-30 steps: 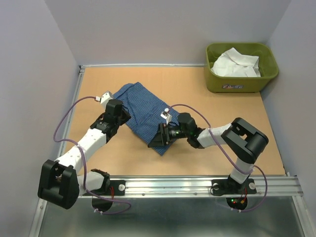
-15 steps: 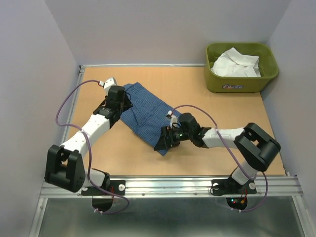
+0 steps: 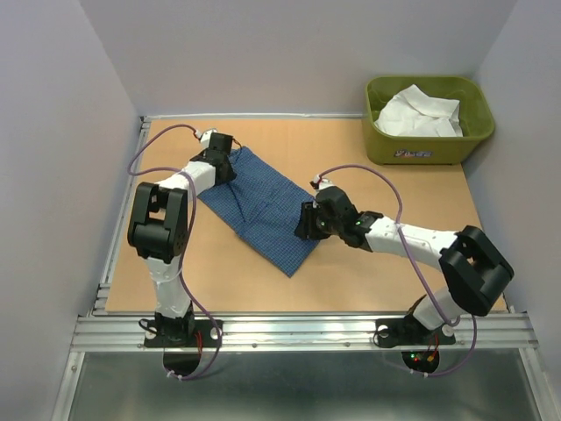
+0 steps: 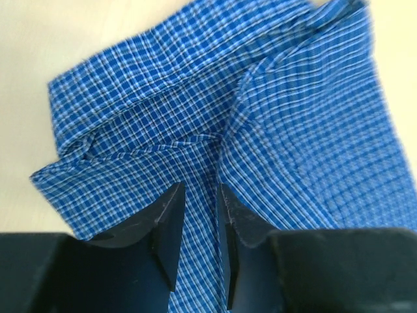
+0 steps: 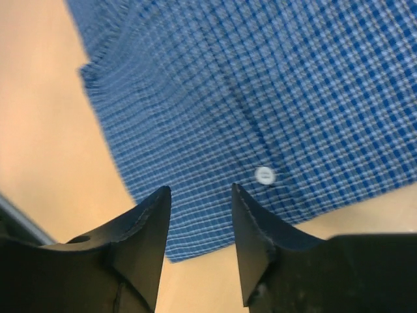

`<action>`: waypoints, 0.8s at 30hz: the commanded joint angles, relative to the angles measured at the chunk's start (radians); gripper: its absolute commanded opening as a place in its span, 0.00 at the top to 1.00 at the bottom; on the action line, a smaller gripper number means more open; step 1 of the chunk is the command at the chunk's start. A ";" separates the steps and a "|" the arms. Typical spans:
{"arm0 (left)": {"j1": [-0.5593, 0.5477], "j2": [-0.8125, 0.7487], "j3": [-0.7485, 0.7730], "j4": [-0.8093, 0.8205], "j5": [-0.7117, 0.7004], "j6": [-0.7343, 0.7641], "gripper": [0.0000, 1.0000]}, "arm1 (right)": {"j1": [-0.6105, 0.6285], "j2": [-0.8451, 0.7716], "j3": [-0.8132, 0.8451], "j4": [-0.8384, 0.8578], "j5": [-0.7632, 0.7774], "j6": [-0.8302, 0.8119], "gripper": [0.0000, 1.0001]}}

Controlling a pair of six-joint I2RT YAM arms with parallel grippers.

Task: Fold and stack the long sleeve shirts
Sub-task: Fold the shirt

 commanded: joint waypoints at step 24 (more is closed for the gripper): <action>0.086 -0.387 -0.416 -0.093 0.108 -0.190 0.44 | -0.186 0.139 0.238 -0.118 0.144 -0.325 0.45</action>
